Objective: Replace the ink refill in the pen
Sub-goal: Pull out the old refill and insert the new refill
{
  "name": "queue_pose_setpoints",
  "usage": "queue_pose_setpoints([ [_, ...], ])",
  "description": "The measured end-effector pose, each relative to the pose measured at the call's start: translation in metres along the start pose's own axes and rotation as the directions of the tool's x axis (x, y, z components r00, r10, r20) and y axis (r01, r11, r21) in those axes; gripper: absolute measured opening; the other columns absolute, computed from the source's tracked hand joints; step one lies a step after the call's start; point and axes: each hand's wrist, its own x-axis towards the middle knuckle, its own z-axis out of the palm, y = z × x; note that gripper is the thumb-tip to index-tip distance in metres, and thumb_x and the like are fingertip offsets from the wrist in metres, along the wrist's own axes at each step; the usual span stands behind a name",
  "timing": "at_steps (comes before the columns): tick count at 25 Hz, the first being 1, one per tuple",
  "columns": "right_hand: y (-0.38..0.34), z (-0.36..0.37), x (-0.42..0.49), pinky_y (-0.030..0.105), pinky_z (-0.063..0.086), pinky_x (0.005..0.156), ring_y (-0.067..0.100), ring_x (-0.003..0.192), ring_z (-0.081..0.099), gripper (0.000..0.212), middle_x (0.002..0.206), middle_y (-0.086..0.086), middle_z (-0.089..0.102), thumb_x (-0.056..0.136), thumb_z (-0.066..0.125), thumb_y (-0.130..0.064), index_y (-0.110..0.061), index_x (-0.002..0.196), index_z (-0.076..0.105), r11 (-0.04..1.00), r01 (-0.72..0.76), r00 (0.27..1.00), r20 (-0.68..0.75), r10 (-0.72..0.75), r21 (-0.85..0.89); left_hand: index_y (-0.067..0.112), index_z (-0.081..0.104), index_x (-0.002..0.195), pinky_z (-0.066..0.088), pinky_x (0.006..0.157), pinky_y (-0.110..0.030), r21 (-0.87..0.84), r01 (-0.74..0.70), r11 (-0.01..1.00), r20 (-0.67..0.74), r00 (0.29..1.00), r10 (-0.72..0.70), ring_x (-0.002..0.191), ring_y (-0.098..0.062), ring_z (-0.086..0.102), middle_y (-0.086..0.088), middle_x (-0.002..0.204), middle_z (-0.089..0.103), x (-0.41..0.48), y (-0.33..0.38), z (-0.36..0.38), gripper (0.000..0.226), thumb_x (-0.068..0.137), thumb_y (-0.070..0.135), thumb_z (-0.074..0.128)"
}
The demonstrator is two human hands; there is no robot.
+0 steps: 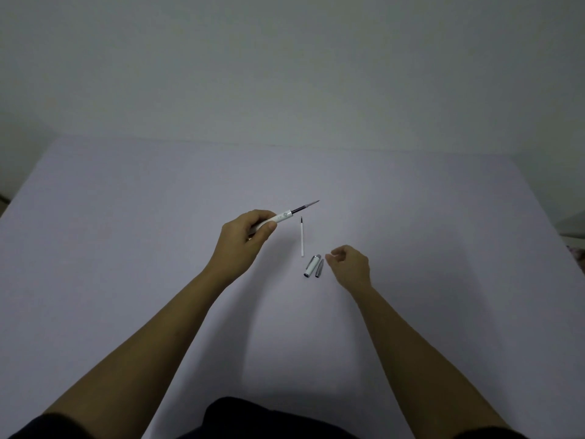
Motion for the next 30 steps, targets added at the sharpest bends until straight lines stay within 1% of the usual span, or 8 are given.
queue_pose_setpoints([
  [6,0.010,0.021,0.007,0.026,0.039,0.065,0.028,0.080,0.061,0.030,0.092,0.017,0.068,0.080,0.070,-0.028,-0.002,0.091,0.060,0.992,-0.015,0.998,0.053,0.022,-0.124,0.023,0.064,0.099,0.038,0.055,-0.004,-0.027,0.043,0.999,-0.001,0.999,-0.043,0.065,-0.004,0.052,0.011,0.073,0.059,-0.001,-0.003,0.002,0.012,0.092,0.024,0.055],
  [10,0.011,0.024,0.010,0.020,0.038,0.055,0.025,0.073,0.061,0.017,0.090,0.015,0.069,0.076,0.070,-0.012,-0.005,0.087,0.059,0.995,-0.040,0.997,0.055,0.045,-0.096,0.020,0.065,0.101,0.039,0.058,-0.007,-0.011,0.066,0.998,0.001,0.998,-0.066,0.073,-0.013,0.056,0.012,0.075,0.059,-0.002,-0.006,0.001,0.014,0.092,0.024,0.055],
  [12,0.010,0.021,0.009,0.019,0.042,0.054,0.018,0.071,0.057,0.024,0.087,0.010,0.067,0.077,0.069,-0.013,-0.004,0.098,0.062,0.991,-0.136,0.989,0.055,0.135,0.016,0.020,0.065,0.101,0.039,0.057,-0.006,-0.002,0.069,0.998,0.005,0.998,-0.069,0.073,-0.014,0.057,0.012,0.075,0.059,-0.004,-0.009,0.001,0.014,0.092,0.024,0.055],
  [14,0.003,0.014,0.009,0.026,0.053,0.071,0.017,0.076,0.061,0.020,0.083,0.006,0.066,0.079,0.067,-0.012,-0.007,0.098,0.066,0.937,-0.187,0.982,0.088,0.168,0.295,0.019,0.064,0.102,0.040,0.059,-0.009,0.014,0.073,0.997,0.008,0.997,-0.073,0.075,-0.016,0.057,0.011,0.076,0.059,-0.007,-0.013,0.000,0.015,0.092,0.024,0.054],
  [16,-0.010,0.002,0.005,0.030,0.056,0.080,0.016,0.076,0.065,0.008,0.083,0.010,0.068,0.082,0.065,-0.008,-0.011,0.088,0.068,0.773,-0.172,0.983,0.153,0.097,0.610,0.018,0.064,0.103,0.041,0.059,-0.010,0.021,0.080,0.997,0.011,0.997,-0.081,0.075,-0.018,0.058,0.010,0.077,0.060,-0.010,-0.016,-0.001,0.016,0.092,0.024,0.054],
  [18,-0.025,-0.012,-0.001,0.021,0.056,0.072,0.009,0.071,0.068,0.007,0.079,0.004,0.070,0.086,0.063,-0.009,-0.014,0.084,0.067,0.614,-0.128,0.985,0.173,-0.013,0.779,0.018,0.064,0.103,0.040,0.058,-0.009,0.016,0.093,0.996,0.017,0.996,-0.093,0.073,-0.018,0.057,0.009,0.076,0.059,-0.013,-0.019,0.001,0.016,0.092,0.023,0.054],
  [22,-0.046,-0.030,-0.013,0.013,0.054,0.067,0.003,0.073,0.070,0.008,0.074,-0.006,0.074,0.090,0.058,-0.010,-0.012,0.089,0.066,0.457,-0.074,0.984,0.140,-0.113,0.887,0.017,0.065,0.104,0.040,0.058,-0.007,0.037,0.090,0.995,0.024,0.996,-0.091,0.069,-0.011,0.054,0.009,0.077,0.060,-0.022,-0.022,0.005,0.017,0.092,0.022,0.054],
  [30,-0.059,-0.033,-0.025,0.013,0.054,0.067,0.002,0.073,0.068,0.011,0.083,0.001,0.069,0.091,0.056,-0.010,-0.013,0.088,0.066,0.444,-0.079,0.980,0.151,-0.129,0.893,0.016,0.065,0.103,0.038,0.056,-0.006,0.049,0.062,0.997,0.024,0.998,-0.063,0.061,-0.003,0.049,0.010,0.073,0.058,-0.022,-0.017,0.000,0.016,0.092,0.021,0.055],
])
